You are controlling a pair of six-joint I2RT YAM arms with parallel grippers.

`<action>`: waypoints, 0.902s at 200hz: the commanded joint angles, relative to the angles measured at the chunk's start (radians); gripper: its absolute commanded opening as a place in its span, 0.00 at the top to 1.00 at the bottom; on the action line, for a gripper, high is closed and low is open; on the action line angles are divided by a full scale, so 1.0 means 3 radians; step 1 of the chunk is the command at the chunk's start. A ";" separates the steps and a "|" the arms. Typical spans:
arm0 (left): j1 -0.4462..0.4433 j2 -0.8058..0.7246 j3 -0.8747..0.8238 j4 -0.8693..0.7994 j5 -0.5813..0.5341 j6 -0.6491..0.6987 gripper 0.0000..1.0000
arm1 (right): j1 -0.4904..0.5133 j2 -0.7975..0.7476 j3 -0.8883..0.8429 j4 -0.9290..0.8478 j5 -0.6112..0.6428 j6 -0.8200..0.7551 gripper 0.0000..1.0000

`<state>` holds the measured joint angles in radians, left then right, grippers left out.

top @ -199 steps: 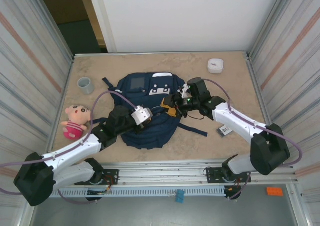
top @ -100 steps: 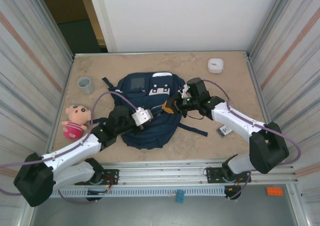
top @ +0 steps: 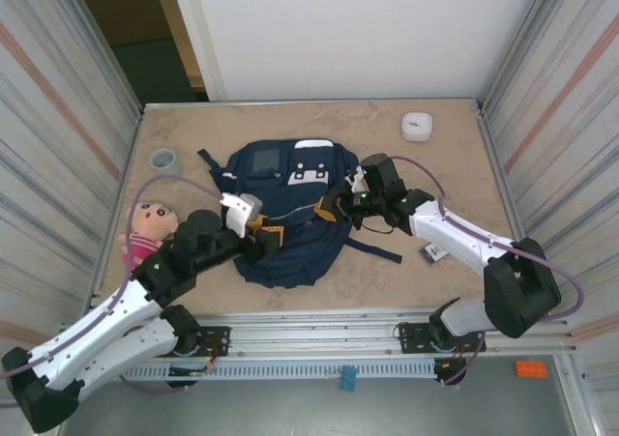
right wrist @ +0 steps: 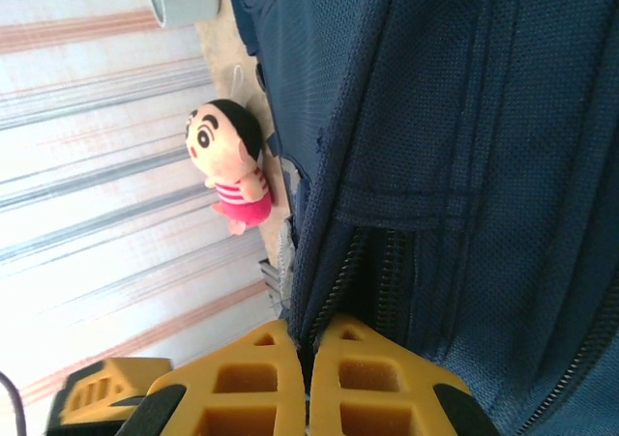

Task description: Pack the student bag

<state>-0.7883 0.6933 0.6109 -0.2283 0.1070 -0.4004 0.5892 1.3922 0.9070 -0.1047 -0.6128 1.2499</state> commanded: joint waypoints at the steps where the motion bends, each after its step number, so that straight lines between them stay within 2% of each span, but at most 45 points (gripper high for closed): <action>1: -0.0098 0.0018 -0.0250 -0.0018 -0.0016 -0.1105 0.44 | 0.0055 -0.0066 0.0144 0.0072 0.0088 0.0057 1.00; 21: -0.0201 0.0114 -0.0386 0.0273 -0.0153 -0.1192 0.42 | 0.0084 -0.0071 0.0181 0.0028 0.0102 0.0068 1.00; 73: -0.0211 0.0594 -0.0456 0.0973 -0.0302 -0.1161 0.40 | 0.0172 -0.0052 0.0217 0.0043 0.0137 0.0086 1.00; 98: -0.0210 0.0777 -0.0470 0.1285 -0.0420 -0.1153 0.42 | 0.0198 -0.0031 0.0219 0.0090 0.0132 0.0118 1.00; 128: -0.0210 0.1002 -0.0384 0.1477 -0.0370 -0.0981 0.45 | 0.0223 -0.0009 0.0228 0.0103 0.0133 0.0123 1.00; 180: -0.0213 0.1304 -0.0297 0.1742 -0.0191 -0.0913 0.65 | 0.0233 -0.0006 0.0223 0.0150 0.0139 0.0143 1.00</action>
<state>-0.8467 1.0599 0.4843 0.1684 0.0254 -0.7025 0.6346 1.3926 0.9329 -0.1131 -0.5362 1.2762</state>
